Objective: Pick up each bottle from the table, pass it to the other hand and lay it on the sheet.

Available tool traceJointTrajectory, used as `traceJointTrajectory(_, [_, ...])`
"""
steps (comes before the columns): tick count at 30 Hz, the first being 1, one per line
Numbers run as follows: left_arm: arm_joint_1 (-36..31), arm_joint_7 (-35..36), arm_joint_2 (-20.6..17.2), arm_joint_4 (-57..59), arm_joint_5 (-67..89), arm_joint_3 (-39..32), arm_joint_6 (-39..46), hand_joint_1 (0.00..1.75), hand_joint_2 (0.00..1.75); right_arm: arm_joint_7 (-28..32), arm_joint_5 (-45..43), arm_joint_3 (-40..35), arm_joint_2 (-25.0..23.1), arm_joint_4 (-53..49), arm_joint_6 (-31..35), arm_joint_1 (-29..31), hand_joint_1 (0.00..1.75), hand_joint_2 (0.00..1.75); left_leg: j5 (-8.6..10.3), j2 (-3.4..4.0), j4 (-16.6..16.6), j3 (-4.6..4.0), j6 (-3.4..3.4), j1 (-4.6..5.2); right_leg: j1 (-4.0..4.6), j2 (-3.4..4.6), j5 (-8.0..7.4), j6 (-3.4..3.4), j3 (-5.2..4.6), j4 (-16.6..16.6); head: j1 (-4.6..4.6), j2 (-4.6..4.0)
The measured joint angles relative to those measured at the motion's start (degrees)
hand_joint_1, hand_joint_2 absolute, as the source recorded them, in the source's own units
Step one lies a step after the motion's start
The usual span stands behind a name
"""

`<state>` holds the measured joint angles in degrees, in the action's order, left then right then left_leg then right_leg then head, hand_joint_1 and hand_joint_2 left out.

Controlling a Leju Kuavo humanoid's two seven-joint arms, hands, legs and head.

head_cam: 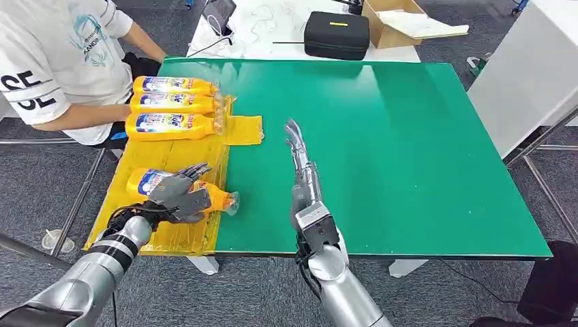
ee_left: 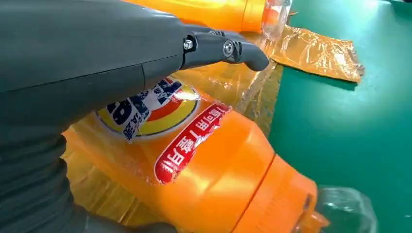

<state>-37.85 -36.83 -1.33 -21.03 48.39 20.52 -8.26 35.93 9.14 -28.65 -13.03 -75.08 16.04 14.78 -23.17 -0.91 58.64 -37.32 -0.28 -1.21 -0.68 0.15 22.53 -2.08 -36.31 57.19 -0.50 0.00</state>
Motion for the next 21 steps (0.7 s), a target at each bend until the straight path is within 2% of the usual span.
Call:
traceJointTrajectory(6, [-0.5,-3.1,-0.5,0.0,-4.1,-0.4,-8.6,0.0,0.0,0.0,0.0,-0.1,0.0,1.3,-0.7,0.5,0.0,0.0,0.0,0.0,0.0,0.21,0.0,0.0,0.0,0.0,0.0,0.0,0.19,0.0,0.0,0.0])
traceJointTrajectory(13, [-0.4,-3.7,-0.7,-0.2,-7.3,-1.5,-12.2,0.0,0.0,0.0,0.0,-0.1,0.0,2.6,-1.0,0.6,0.0,0.0,0.0,0.01,0.0,0.27,-0.01,0.0,0.01,0.02,-0.01,0.0,0.21,0.0,0.0,0.02])
traceJointTrajectory(14, [-0.2,-3.7,-0.8,-0.8,-9.6,-1.6,-13.2,0.0,1.75,0.0,0.0,-0.1,0.0,2.7,-1.1,0.6,0.0,0.0,0.0,0.01,0.0,0.28,-0.01,0.0,0.01,0.02,-0.01,0.0,0.21,0.0,0.0,0.0])
traceJointTrajectory(17, [3.1,-3.7,-0.4,-4.9,-23.2,-2.6,-9.9,0.0,1.75,0.0,0.4,-0.1,-0.2,3.0,-0.6,0.5,0.0,0.0,-0.01,0.09,0.0,0.29,-0.01,0.0,0.01,0.07,-0.01,0.0,0.13,0.0,0.02,0.0])
traceJointTrajectory(19, [6.1,-3.6,1.5,-8.7,-33.9,-4.8,-1.8,0.0,1.75,0.0,2.0,0.0,-0.3,3.0,1.1,0.2,0.0,0.0,-0.01,0.11,0.0,0.23,-0.01,0.01,0.0,0.07,-0.01,0.0,0.04,0.0,0.0,0.0])
traceJointTrajectory(20, [7.8,-3.6,2.5,-12.0,-37.9,-6.8,4.1,0.0,1.75,-0.1,3.0,0.0,-0.4,3.0,2.4,-0.2,0.0,1.75,0.0,0.1,0.0,0.17,0.0,0.01,0.0,0.06,-0.01,0.0,0.0,0.0,0.02,0.0])
traceJointTrajectory(21, [9.5,-3.6,4.0,-15.9,-40.2,-8.8,10.8,0.0,1.75,-0.2,3.9,0.0,-0.5,2.9,3.6,-0.9,0.0,1.75,0.0,0.08,0.0,0.1,0.0,0.01,0.0,0.05,-0.01,-0.01,-0.02,0.0,0.02,0.0])
